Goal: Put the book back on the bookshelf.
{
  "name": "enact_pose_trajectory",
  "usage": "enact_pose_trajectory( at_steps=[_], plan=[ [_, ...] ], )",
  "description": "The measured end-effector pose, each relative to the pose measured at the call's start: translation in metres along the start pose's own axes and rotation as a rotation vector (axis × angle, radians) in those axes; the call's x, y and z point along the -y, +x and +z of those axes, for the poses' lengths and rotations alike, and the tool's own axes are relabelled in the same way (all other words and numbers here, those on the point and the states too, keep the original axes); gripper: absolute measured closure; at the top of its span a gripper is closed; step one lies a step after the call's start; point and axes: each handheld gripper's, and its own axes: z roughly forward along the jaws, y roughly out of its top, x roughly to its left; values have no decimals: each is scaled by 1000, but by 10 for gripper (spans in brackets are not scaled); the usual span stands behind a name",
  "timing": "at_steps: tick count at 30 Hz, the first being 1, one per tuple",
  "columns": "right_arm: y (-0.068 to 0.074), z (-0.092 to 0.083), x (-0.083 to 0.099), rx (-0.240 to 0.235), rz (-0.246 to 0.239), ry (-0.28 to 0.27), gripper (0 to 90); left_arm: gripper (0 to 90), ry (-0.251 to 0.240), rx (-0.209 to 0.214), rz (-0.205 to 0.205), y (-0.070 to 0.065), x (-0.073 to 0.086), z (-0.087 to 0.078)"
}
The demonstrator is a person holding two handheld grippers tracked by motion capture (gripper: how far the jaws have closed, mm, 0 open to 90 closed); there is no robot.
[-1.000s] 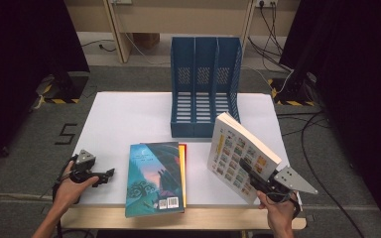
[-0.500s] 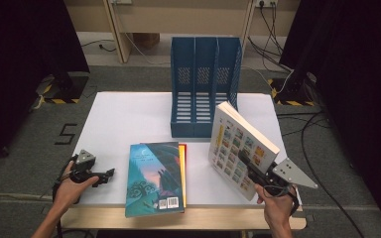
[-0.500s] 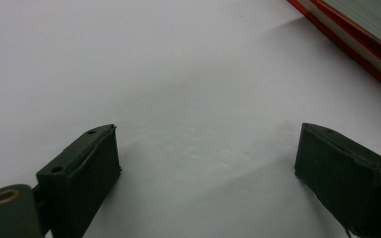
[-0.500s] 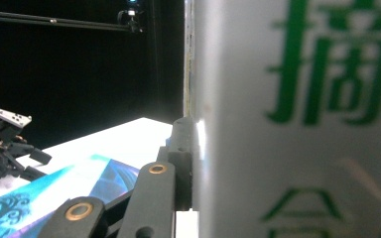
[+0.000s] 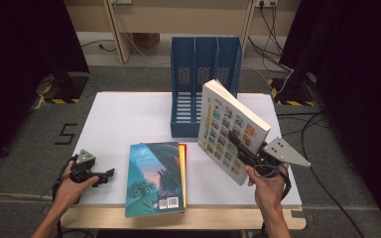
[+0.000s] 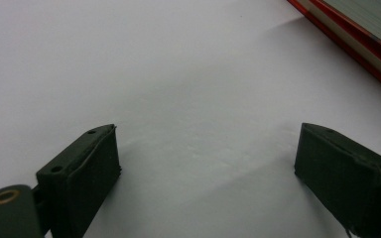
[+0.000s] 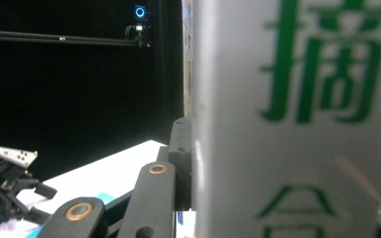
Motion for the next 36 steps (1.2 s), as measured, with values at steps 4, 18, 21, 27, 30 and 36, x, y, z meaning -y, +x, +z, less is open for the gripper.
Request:
enact_pose_trajectory(
  at_steps=[4, 18, 21, 27, 30, 36],
  plan=[
    [3, 15, -12, -17, 5, -5, 740, 92, 0, 0, 1, 0, 0, 0],
    [2, 90, -31, -5, 50, -7, 740, 92, 0, 0, 0, 0, 0, 0],
    [1, 106, -39, 11, 35, -17, 740, 92, 0, 0, 0, 0, 0, 0],
    [-4, 138, -48, 55, 42, -14, 740, 92, 2, 1, 0, 0, 0, 0],
    [-7, 157, -47, 76, 48, -5, 740, 92, 2, 1, 0, 0, 0, 0],
    [-10, 185, -43, 122, 51, 11, 740, 91, 3, 1, 0, 0, 0, 0]
  ],
)
